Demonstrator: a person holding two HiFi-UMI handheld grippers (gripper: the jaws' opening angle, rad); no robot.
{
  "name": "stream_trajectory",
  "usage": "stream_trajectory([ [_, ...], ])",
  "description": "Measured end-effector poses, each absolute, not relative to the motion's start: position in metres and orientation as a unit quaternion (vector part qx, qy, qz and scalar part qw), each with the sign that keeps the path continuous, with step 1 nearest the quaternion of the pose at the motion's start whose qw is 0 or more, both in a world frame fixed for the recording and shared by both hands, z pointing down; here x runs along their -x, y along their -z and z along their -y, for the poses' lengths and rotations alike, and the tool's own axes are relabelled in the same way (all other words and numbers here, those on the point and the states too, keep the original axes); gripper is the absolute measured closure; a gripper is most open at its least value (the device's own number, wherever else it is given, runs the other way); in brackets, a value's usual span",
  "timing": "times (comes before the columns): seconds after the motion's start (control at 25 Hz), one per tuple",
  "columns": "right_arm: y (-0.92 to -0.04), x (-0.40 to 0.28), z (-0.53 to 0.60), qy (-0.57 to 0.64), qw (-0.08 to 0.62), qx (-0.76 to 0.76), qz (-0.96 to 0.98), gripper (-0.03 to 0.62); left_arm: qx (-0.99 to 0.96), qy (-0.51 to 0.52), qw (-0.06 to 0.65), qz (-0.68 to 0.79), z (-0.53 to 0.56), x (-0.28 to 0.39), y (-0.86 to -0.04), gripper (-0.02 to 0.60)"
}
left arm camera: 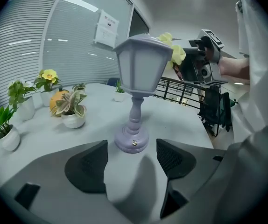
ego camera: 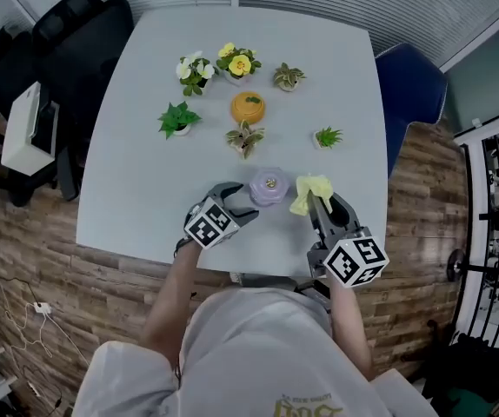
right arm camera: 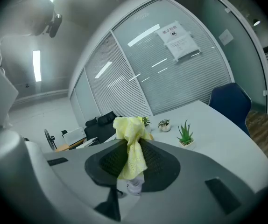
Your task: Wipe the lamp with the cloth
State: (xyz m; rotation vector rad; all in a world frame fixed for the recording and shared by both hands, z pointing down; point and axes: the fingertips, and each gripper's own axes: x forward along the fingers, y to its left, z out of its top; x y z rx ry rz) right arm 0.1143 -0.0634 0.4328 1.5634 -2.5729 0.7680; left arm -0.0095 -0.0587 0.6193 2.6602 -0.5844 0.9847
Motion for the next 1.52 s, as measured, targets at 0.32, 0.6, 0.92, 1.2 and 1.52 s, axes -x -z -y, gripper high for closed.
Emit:
stream_trajectory([
  [0.32, -0.435, -0.115, 0.073, -0.269, 0.001, -0.489, 0.830, 0.511, -0.913, -0.374, 0.061, 0.148, 0.064, -0.004, -0.629, 0.273],
  [0.6, -0.436, -0.108, 0.083, -0.278, 0.005, -0.473, 0.836, 0.511, -0.916, -0.379, 0.045, 0.126, 0.071, -0.016, -0.636, 0.273],
  [0.92, -0.433, -0.099, 0.086, -0.277, 0.002, -0.451, 0.848, 0.511, -0.917, -0.377, 0.022, 0.131, 0.073, -0.017, -0.638, 0.275],
  [1.2, -0.432, -0.092, 0.087, -0.271, 0.015, -0.439, 0.857, 0.511, -0.914, -0.385, 0.025, 0.123, 0.073, -0.019, -0.639, 0.282],
  [1.52, -0.425, -0.070, 0.089, -0.243, 0.036, -0.416, 0.876, 0.510, -0.915, -0.384, 0.026, 0.119, 0.072, -0.019, -0.639, 0.285],
])
